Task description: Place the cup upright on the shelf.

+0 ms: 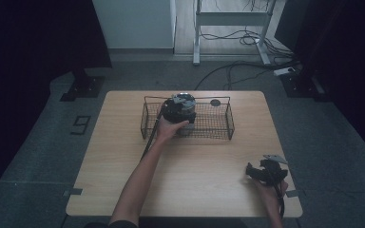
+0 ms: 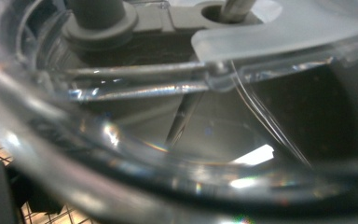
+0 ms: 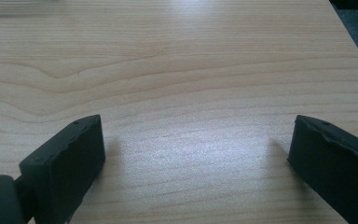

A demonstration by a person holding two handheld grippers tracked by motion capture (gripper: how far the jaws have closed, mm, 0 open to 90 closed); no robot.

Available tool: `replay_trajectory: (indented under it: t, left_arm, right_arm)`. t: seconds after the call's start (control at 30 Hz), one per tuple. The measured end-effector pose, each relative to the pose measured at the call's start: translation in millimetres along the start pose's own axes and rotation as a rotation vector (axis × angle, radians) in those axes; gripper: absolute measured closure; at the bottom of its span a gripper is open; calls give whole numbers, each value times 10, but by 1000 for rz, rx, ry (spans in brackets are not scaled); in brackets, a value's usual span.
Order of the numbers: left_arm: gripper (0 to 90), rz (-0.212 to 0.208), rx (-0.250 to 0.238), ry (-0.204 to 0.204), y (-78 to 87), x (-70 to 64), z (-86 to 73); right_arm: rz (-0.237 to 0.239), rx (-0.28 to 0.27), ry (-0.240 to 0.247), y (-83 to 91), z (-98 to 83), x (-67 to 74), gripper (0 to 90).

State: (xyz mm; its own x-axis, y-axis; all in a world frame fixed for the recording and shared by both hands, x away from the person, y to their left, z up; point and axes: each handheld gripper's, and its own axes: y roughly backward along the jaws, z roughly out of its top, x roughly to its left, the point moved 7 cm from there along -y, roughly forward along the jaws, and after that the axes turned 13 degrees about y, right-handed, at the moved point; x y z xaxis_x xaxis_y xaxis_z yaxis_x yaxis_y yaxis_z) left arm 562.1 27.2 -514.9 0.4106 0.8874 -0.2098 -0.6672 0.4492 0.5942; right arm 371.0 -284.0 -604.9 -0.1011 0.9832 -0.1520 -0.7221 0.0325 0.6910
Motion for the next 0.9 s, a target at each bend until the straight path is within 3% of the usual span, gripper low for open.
replay_trajectory:
  t: [0.27, 0.43, 0.67, 0.9]
  left_arm:
    - [34, -14, 13, 35, 26, 52, -8]
    - [6, -14, -4, 26, 65, 45, 20]
    - [0, -36, -84, 48, 292, -9, 162]
    - [0, -35, -92, 29, 512, -12, 125]
  right_arm:
    - [0, 1, 0, 2, -1, -1, 35]
    - [0, 1, 0, 2, -1, -1, 35]
    - [-1, 1, 0, 2, -1, -1, 35]
    - [0, 1, 0, 2, -1, 0, 35]
